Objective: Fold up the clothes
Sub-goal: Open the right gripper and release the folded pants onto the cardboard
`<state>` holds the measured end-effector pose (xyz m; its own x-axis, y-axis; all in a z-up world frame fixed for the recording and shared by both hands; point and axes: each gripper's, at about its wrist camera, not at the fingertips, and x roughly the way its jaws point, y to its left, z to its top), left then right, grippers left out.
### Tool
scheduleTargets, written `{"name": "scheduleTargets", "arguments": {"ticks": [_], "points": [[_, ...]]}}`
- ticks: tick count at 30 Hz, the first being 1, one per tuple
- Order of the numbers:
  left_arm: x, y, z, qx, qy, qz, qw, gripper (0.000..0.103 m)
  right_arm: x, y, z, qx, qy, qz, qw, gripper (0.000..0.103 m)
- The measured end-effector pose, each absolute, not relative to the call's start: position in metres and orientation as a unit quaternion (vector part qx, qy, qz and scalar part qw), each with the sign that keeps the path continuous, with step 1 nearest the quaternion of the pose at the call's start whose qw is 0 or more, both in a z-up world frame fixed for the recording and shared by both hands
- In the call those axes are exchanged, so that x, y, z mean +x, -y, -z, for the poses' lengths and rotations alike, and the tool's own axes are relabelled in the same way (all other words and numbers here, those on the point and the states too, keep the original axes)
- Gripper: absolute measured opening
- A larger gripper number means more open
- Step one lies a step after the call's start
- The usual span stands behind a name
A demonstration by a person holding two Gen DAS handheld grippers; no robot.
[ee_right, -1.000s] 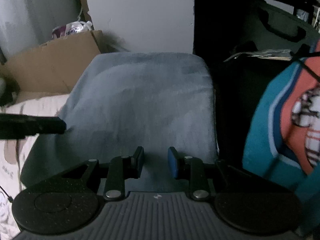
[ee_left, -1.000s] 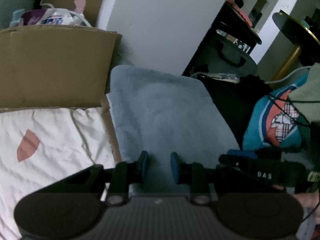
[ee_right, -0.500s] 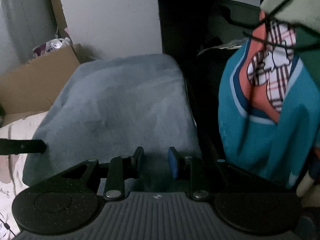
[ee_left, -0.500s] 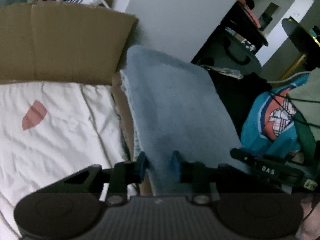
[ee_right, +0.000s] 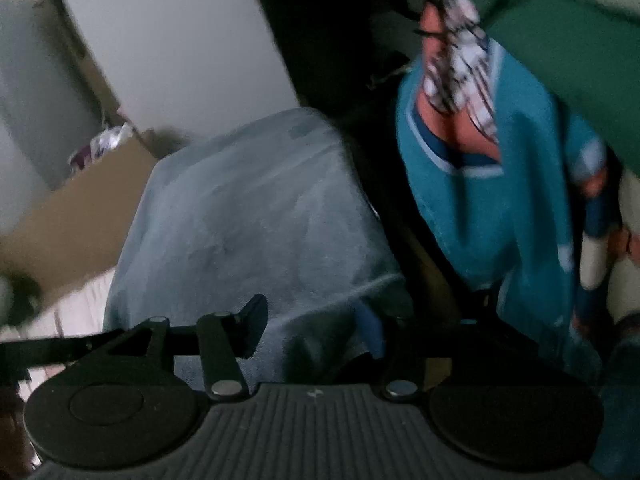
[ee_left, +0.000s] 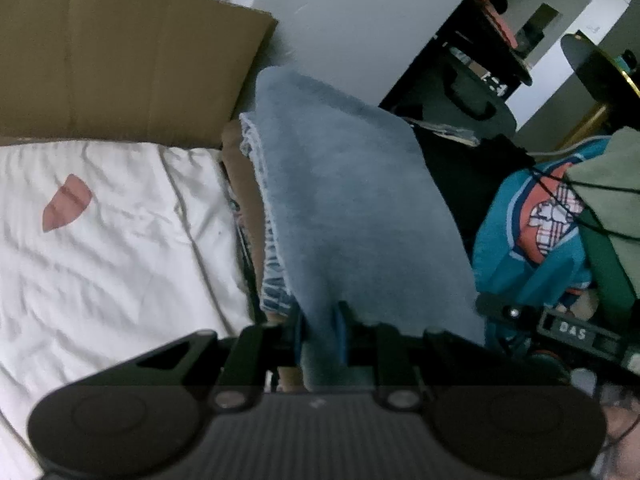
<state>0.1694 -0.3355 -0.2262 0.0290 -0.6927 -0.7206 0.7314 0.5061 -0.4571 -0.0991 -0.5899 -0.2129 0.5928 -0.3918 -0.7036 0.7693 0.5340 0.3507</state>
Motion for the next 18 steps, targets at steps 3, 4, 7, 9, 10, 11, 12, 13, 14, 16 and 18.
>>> {"name": "scheduleTargets", "arguments": {"ticks": [3, 4, 7, 9, 10, 11, 12, 13, 14, 16, 18], "points": [[0.169, 0.336, 0.223, 0.026, -0.488, 0.499, 0.716, 0.017, -0.103, 0.595, 0.225, 0.386, -0.264, 0.352, 0.811, 0.068], [0.169, 0.336, 0.223, 0.028, -0.487, 0.500, 0.716, 0.017, -0.104, 0.596, 0.228, 0.405, -0.255, 0.349, 0.805, 0.072], [0.171, 0.338, 0.222, 0.033, -0.487, 0.502, 0.714, 0.017, -0.104, 0.603, 0.245, 0.484, -0.220, 0.324, 0.782, 0.080], [0.172, 0.339, 0.221, 0.035, -0.490, 0.502, 0.712, 0.017, -0.100, 0.606, 0.253, 0.508, -0.217, 0.318, 0.770, 0.080], [0.171, 0.340, 0.219, 0.040, -0.488, 0.503, 0.712, 0.017, -0.097, 0.606, 0.255, 0.514, -0.218, 0.317, 0.767, 0.079], [0.171, 0.341, 0.217, 0.044, -0.486, 0.504, 0.712, 0.017, -0.096, 0.606, 0.258, 0.519, -0.219, 0.316, 0.763, 0.079], [0.170, 0.341, 0.215, 0.049, -0.484, 0.505, 0.712, 0.017, -0.095, 0.605, 0.259, 0.523, -0.218, 0.314, 0.762, 0.076], [0.170, 0.341, 0.215, 0.052, -0.484, 0.506, 0.713, 0.017, -0.096, 0.604, 0.261, 0.526, -0.219, 0.315, 0.759, 0.067], [0.170, 0.341, 0.215, 0.055, -0.484, 0.506, 0.712, 0.017, -0.097, 0.603, 0.262, 0.528, -0.220, 0.316, 0.757, 0.059], [0.172, 0.341, 0.215, 0.057, -0.489, 0.503, 0.711, 0.017, -0.101, 0.601, 0.263, 0.530, -0.224, 0.314, 0.755, 0.038], [0.173, 0.340, 0.215, 0.059, -0.493, 0.501, 0.709, 0.017, -0.105, 0.599, 0.263, 0.534, -0.223, 0.311, 0.754, 0.026]]}}
